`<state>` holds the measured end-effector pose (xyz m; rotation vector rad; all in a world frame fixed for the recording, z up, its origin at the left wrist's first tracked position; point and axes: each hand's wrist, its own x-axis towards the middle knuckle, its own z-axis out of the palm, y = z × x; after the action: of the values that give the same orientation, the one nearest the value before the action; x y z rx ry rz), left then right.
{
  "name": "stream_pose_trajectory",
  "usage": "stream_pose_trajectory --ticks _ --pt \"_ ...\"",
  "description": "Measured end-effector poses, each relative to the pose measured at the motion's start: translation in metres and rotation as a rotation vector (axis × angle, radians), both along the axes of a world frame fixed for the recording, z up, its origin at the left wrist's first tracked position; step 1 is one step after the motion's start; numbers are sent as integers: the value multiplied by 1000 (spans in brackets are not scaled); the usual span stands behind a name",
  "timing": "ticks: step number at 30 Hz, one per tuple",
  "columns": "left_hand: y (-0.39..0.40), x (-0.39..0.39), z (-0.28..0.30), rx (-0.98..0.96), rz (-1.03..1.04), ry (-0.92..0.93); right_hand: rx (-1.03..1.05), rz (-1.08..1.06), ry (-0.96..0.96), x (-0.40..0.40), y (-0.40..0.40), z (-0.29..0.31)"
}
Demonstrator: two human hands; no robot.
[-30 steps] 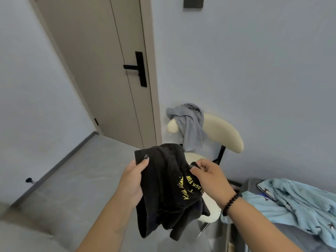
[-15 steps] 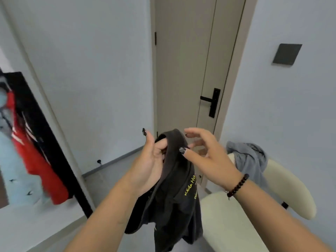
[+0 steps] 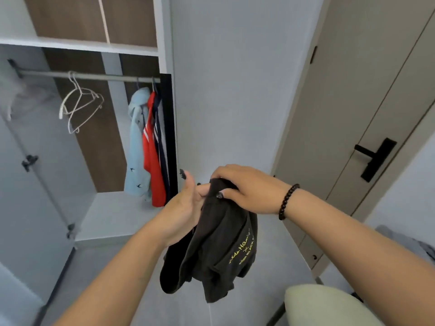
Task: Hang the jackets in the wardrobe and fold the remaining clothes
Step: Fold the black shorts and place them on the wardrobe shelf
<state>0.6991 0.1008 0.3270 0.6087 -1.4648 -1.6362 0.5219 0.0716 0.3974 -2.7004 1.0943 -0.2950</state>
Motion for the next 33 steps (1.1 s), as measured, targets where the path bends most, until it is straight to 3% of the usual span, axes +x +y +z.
stream_pose_trajectory --ticks 4,10,14,19,21,23,27,33 --pt "46 26 -39 102 318 71 76 153 -14 49 5 -26" --pt "98 57 -88 -103 706 -263 201 282 18 114 21 -54" --pt "100 77 -110 -220 789 -345 237 260 13 143 20 -59" --pt "103 133 -147 -33 662 -396 175 62 -285 149 -2 -41" --pt "105 169 -153 37 553 -563 191 34 -262 147 -12 -26" --pt "97 212 -146 111 431 -787 198 52 -108 148 -20 -17" --pt "66 297 -93 -1 389 -1046 276 -13 43 154 -28 -16" --pt "29 365 -33 -158 61 -1451 186 -250 -92 145 -44 -16"
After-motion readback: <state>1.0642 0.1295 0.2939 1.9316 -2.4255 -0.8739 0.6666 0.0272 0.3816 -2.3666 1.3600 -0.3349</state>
